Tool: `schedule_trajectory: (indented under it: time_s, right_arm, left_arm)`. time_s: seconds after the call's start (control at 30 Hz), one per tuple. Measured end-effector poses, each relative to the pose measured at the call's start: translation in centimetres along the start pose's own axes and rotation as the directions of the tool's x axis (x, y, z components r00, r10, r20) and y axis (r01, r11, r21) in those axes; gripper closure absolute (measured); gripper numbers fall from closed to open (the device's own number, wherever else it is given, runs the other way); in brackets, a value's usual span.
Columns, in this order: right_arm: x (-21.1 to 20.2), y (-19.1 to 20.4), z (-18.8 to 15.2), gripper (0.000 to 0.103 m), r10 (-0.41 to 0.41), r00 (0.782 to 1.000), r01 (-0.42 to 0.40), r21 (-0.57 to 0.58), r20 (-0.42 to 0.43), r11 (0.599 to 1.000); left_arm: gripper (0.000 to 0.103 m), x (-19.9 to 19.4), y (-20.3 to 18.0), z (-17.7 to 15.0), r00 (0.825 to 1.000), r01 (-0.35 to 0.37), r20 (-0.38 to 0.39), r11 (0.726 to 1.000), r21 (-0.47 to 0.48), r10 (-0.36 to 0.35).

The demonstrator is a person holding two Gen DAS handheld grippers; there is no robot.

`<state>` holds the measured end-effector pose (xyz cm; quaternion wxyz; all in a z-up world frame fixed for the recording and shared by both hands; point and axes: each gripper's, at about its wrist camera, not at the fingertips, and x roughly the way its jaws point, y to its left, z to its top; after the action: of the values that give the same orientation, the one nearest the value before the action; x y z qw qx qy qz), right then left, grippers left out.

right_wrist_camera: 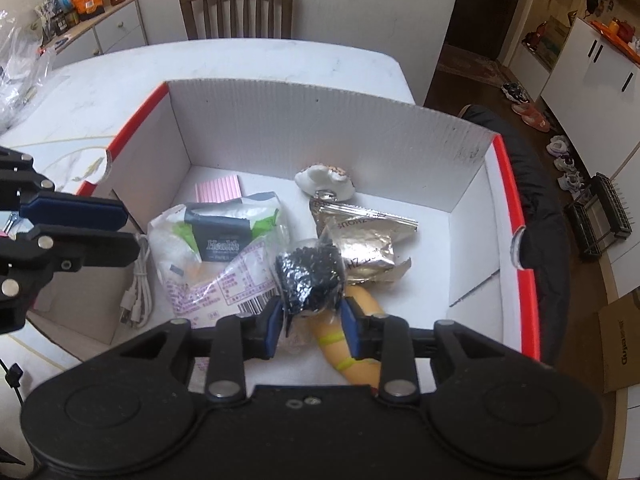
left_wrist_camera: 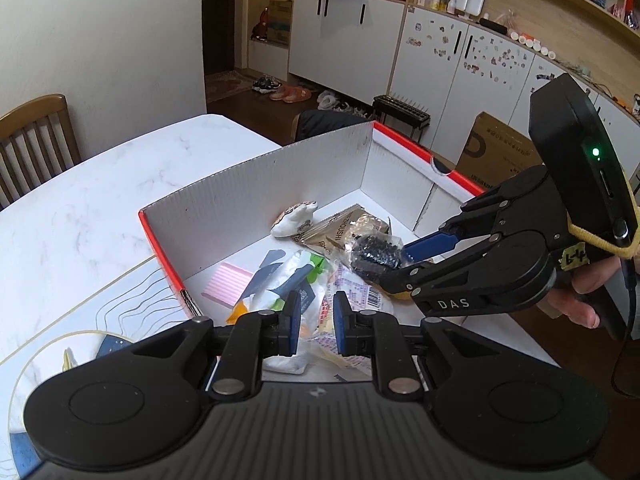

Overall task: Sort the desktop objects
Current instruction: 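Open the right gripper releasing the black bag while the left releases the cable in the box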

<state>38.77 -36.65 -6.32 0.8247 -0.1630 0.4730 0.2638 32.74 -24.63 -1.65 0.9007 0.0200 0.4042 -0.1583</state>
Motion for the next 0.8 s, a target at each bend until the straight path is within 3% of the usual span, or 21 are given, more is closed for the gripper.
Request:
schedule_trajectory:
  time_s: [0.1, 0.17, 0.27, 0.37, 0.47, 0.8]
  right_arm:
    - [-0.8, -0.2, -0.1, 0.063, 0.004, 1.0, -0.004, 0.012, 0.017, 1.0]
    - [-1.5, -0.3, -0.2, 0.049, 0.013, 0.999, -0.014, 0.013, 0.037, 1.0]
    - [-2.8, -0.4, -0.4, 0.038, 0.026, 0.997, -0.027, 0.012, 0.075, 1.0]
    - [-4.1, -0.2, -0.5, 0.037, 0.035, 0.995, -0.037, 0.014, 0.097, 0.999]
    - [-5.5, 0.1, -0.8, 0.028, 0.04, 0.99, -0.042, 0.013, 0.133, 0.999]
    - [-8.6, 3.0, -1.5, 0.023, 0.086, 0.978, -0.088, 0.002, 0.192, 0.996]
  left_arm:
    - [0.087, -0.7, -0.1, -0.1, 1.0, 0.004, 0.013, 1.0, -0.006, -0.003]
    - [0.086, -1.2, -0.2, -0.2, 1.0, 0.01, 0.023, 1.0, -0.011, -0.009]
    - [0.083, -2.1, -0.2, -0.4, 0.999, 0.017, 0.038, 1.0, -0.022, -0.016]
    - [0.083, -3.1, 0.1, -0.7, 0.998, 0.026, 0.056, 0.999, -0.043, -0.024]
    - [0.083, -4.7, 0.6, -1.2, 0.996, 0.013, 0.091, 0.997, -0.07, -0.006]
    - [0.083, -8.4, 3.1, -3.4, 0.991, -0.037, 0.124, 0.991, -0.131, 0.053]
